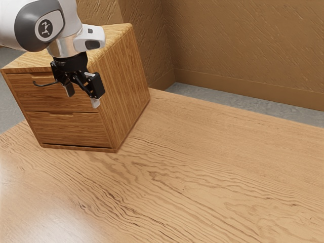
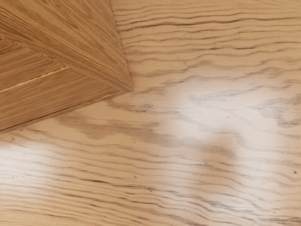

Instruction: Pull the drawer handle with one arm to open the drawer

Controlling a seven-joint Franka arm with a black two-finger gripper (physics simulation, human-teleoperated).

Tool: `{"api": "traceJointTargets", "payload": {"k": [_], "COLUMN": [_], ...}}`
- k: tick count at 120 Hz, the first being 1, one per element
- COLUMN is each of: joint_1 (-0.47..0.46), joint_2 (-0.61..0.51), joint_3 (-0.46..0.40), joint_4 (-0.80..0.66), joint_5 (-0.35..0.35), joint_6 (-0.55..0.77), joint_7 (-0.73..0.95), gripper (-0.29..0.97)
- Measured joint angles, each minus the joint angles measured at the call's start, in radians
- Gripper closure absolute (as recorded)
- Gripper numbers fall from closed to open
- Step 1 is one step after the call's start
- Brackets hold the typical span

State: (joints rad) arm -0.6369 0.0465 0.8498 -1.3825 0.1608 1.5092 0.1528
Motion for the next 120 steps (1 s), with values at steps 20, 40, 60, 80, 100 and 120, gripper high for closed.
{"api": "traceJointTargets", "payload": {"k": [20,40,60,80,100,120], "joint_1": [-0.012,0.025,0.065,0.091,0.044,-0.059], "joint_2": [-0.031,-0.064,-0.065,-0.071,-0.082,-0.448], "joint_3": [0.001,-0.021,-0.017,-0.019,-0.021,-0.121], "joint_4": [0.051,0.177,0.163,0.125,0.075,-0.358], "joint_5": [-0.027,-0.075,-0.087,-0.099,-0.124,-0.022], "joint_6": [-0.001,-0.002,-0.003,-0.081,-0.165,0.021], "joint_7": [0.001,0.003,0.005,0.028,0.092,0.150], "gripper": [0.00,0.00,0.00,0.00,0.00,0.00]}}
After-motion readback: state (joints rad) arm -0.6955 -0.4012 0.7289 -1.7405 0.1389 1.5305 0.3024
